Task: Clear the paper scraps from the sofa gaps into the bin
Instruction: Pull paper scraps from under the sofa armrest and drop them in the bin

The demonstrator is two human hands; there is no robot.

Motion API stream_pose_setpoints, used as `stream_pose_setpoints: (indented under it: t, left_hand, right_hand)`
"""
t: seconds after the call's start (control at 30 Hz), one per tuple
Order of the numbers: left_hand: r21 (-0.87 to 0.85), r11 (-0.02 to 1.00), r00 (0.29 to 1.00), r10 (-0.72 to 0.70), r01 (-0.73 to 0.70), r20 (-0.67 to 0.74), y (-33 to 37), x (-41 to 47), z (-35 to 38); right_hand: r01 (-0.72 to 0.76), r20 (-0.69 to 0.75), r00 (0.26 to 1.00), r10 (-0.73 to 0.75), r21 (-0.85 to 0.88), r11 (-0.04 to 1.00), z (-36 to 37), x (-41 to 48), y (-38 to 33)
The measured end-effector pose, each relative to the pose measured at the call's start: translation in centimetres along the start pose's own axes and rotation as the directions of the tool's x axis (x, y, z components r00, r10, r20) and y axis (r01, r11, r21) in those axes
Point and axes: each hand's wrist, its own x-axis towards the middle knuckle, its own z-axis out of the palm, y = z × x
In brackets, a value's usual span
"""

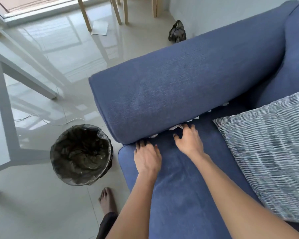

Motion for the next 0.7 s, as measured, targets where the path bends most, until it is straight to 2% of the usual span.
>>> stream_pose_setpoints:
  t: [0.13, 0.27, 0.43, 0.57, 0.7]
  left_hand:
    - [-0.102, 0.99, 0.985, -0.114, 0.101, -0.133, 1.2, 0.7, 2.2]
    - [-0.266, 0.927, 0.925, -0.32, 0.262, -0.204, 2.9, 1.9, 3.2]
    - [-0.425, 0.792, 0.816, -0.55, 0.439, -0.181, 5.0, 3.2, 3.6]
    - [-0.541, 0.689, 0.746, -0.647, 0.483, -0.158, 5.1, 4.6, 4.4]
    - [-0.61, 0.641, 0.773, -0.63, 0.466, -0.071, 5.9, 4.9, 4.0]
  right_hand:
    - [-0.008, -0.061, 0.998, 0.01, 0.033, 0.999, 1.7, 0.9, 0.2]
    - [-0.032, -0.123, 0.992, 0.042, 0.087, 0.996, 2.3, 1.6, 0.3]
    - [-0.077, -0.14, 0.986, 0.093, 0.114, 0.99, 2.8, 2.0, -0.1]
    - [-0.129, -0.188, 0.97, 0.154, 0.138, 0.982, 3.5, 2.7, -0.3]
    - [-0.181, -0.211, 0.953, 0.216, 0.173, 0.968, 4.1, 3.6, -0.5]
